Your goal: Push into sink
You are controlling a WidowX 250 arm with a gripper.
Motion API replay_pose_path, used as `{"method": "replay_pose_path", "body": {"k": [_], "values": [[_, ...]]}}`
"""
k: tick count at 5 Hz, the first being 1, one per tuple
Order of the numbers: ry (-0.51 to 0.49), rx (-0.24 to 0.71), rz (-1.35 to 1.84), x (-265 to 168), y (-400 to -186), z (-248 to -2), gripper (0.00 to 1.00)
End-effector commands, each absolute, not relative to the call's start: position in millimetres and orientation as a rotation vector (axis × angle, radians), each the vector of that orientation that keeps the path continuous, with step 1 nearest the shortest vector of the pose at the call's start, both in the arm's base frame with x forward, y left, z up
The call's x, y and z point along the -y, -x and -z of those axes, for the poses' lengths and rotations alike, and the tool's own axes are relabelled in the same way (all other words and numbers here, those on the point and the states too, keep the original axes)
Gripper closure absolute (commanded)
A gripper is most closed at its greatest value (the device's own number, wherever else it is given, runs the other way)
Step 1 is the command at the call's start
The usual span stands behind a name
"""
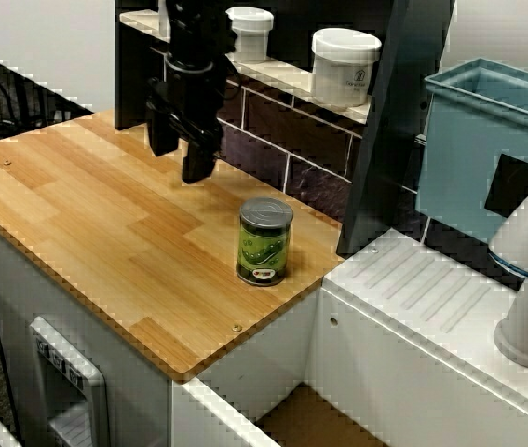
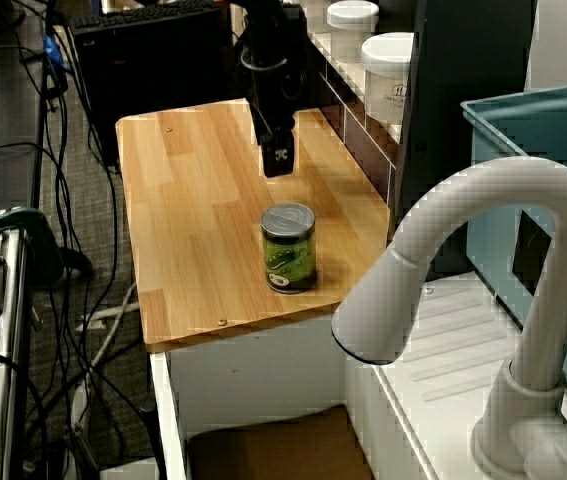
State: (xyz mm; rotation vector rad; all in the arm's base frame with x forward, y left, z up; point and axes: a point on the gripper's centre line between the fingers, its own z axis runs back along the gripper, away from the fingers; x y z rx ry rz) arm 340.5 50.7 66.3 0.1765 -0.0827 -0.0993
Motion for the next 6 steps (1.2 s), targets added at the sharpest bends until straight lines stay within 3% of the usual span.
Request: {"method": "replay_pose_path", "body": {"k": [1, 6], "values": [[-0.185, 0.114, 0.150, -22.5, -338.0, -67.3, 0.00], [-0.092, 0.116, 0.274, 52.6, -330.1, -81.1, 0.00]]}}
